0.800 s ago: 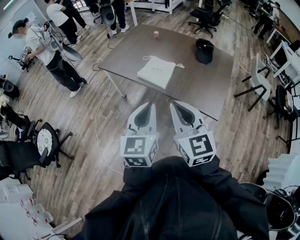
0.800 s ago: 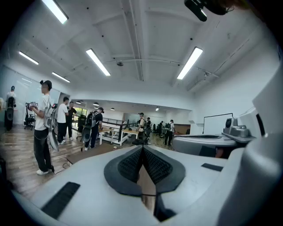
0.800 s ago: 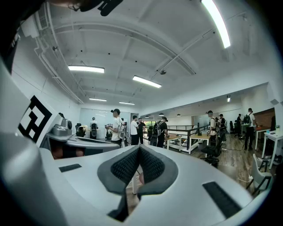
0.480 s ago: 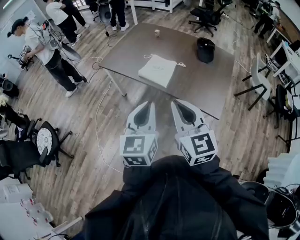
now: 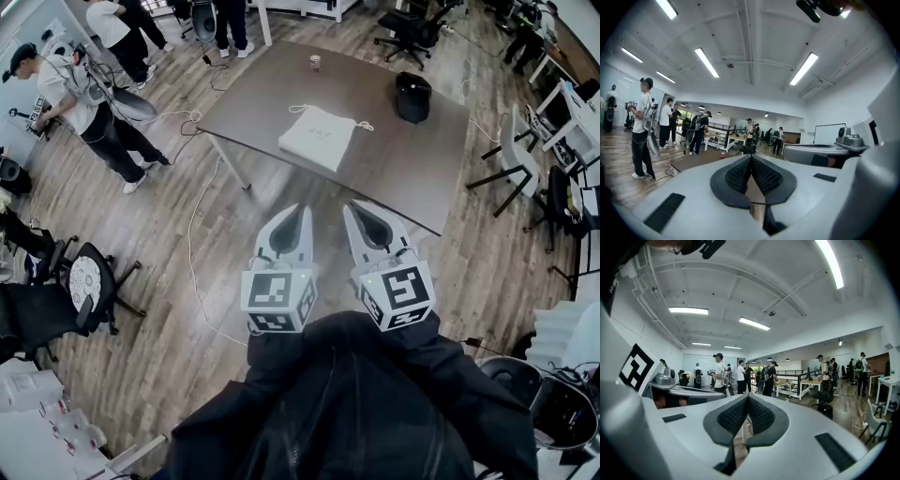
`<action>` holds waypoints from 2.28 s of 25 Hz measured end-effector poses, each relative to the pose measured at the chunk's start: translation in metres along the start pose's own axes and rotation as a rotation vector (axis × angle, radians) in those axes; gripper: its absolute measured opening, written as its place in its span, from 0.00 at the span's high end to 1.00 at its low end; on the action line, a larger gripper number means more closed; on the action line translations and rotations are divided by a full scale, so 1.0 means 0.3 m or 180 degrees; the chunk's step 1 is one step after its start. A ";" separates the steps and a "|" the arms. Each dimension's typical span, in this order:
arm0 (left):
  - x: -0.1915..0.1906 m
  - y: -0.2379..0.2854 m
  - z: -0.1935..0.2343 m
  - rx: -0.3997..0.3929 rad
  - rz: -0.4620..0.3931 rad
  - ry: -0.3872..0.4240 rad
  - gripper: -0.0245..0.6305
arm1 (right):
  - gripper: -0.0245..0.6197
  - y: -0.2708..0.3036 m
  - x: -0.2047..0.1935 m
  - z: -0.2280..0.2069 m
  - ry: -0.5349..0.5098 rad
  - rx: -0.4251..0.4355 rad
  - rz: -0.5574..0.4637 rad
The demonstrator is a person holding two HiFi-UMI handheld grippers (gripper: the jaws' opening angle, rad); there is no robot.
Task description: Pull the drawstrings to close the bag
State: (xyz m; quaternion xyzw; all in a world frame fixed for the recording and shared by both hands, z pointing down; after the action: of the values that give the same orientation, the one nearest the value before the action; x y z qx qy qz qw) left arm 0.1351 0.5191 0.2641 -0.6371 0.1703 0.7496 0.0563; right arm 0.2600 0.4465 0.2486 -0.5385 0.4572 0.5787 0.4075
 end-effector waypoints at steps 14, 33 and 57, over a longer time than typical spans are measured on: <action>-0.119 0.036 0.191 -0.0053 0.0278 -0.0202 0.91 | 0.93 0.144 -0.108 0.068 0.0055 -0.0092 0.0297; 0.011 0.957 0.230 -0.0013 0.0407 -0.0030 0.91 | 0.93 0.692 -0.126 -0.692 0.0209 -0.0042 0.0299; -0.121 1.728 0.409 -0.0307 0.1169 0.0307 0.91 | 0.93 1.007 -0.327 -1.273 0.0537 -0.0248 0.0901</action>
State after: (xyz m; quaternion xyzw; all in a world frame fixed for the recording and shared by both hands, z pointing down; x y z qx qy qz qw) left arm -0.1294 0.0789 0.4106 -0.6325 0.2501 0.7232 -0.1202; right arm 0.0730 0.0033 0.3729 -0.5309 0.5383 0.6003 0.2609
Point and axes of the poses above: the fingertips, and each gripper's own axes: y forward along the fingers, z to its left, x out of its top, the point moved 8 cm from there along -y, backward along the fingers, and after that the axes turned 12 degrees about x, right-handed, at the moved point
